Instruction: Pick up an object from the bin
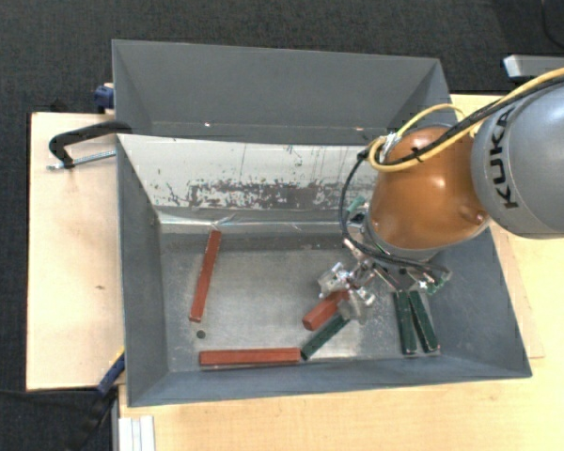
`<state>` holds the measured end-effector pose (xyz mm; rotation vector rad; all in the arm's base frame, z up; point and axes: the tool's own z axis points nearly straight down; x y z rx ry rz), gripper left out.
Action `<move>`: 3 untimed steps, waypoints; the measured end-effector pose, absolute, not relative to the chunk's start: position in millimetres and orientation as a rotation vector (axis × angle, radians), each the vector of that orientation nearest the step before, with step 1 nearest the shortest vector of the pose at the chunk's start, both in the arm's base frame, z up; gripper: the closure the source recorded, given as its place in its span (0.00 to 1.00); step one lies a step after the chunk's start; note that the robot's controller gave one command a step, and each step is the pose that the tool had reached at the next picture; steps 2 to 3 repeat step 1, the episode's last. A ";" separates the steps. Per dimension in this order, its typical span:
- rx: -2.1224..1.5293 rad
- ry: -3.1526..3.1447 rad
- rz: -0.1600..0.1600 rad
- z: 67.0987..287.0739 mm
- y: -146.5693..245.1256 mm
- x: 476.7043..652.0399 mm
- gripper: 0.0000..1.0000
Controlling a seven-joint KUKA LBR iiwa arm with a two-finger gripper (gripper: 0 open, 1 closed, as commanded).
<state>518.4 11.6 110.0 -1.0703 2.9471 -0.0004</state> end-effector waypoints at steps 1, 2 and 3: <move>-1.071 2.943 -0.002 116.4 11.9 519.0 1.00; -1.071 2.943 -0.002 116.4 11.9 519.0 1.00; -1.071 2.943 -0.002 116.4 11.9 519.0 1.00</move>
Offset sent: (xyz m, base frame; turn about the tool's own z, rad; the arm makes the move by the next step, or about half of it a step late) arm 0.0002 -0.0002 0.0016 0.0000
